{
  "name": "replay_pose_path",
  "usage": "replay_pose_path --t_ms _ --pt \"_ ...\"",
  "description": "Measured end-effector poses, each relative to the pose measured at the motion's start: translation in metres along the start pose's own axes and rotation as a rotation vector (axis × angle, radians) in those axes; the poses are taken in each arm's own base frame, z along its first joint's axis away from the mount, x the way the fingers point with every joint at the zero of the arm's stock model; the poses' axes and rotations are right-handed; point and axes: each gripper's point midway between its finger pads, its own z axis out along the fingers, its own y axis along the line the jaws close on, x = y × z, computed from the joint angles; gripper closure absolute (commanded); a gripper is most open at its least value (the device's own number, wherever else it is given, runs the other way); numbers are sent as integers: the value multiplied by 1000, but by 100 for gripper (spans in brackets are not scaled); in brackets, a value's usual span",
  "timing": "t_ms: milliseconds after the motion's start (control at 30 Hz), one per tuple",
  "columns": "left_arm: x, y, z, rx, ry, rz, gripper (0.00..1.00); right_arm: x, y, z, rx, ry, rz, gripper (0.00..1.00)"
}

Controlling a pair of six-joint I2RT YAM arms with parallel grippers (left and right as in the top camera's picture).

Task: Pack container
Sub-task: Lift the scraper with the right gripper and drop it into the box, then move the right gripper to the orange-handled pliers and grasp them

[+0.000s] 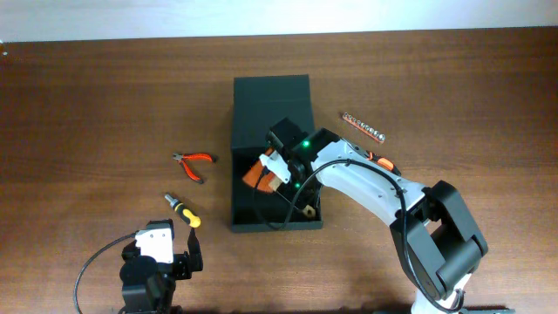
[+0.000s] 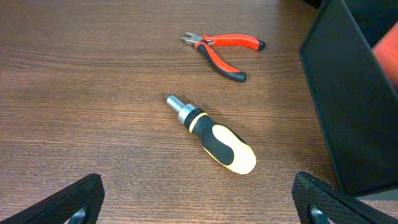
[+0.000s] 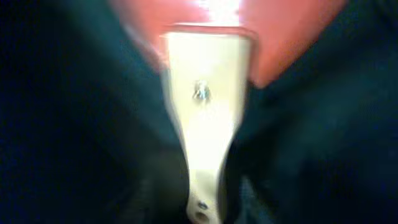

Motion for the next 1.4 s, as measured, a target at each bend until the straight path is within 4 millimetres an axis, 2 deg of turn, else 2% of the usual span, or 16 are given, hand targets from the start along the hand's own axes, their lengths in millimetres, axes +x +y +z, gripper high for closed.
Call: replay_pose_path --t_ms 267,367,433,500,600,633,700,767,833,900,1100,1167,1267,1400 --pt "0 0 0 0 0 0 1 -1 0 -2 1 -7 -6 43" --pt "0 0 0 0 0 0 1 -5 1 -15 8 -45 -11 42" --pt "0 0 0 0 0 0 1 -10 1 -35 25 -101 -14 36" --pt "0 0 0 0 0 0 1 -15 -3 -67 67 -188 -17 25" --pt "0 0 0 0 0 0 1 -17 -21 -130 170 -340 -1 19" --pt "0 0 0 0 0 0 1 -12 -31 -153 205 -386 11 15" --pt "0 0 0 0 0 0 1 2 -52 -181 260 -427 42 15" --pt "0 0 0 0 0 0 1 26 -77 -196 297 -409 89 14" --pt "0 0 0 0 0 0 1 48 -98 -194 299 -359 140 11" --pt "0 0 0 0 0 0 1 66 -123 -182 279 -300 201 10" --pt "0 0 0 0 0 0 1 86 -160 -151 227 -207 291 11" --pt "0 0 0 0 0 0 1 89 -164 -143 212 -180 305 11" --pt "0 0 0 0 0 0 1 92 -166 -122 173 -129 309 19" --pt "0 0 0 0 0 0 1 99 -164 -83 104 -52 322 18"
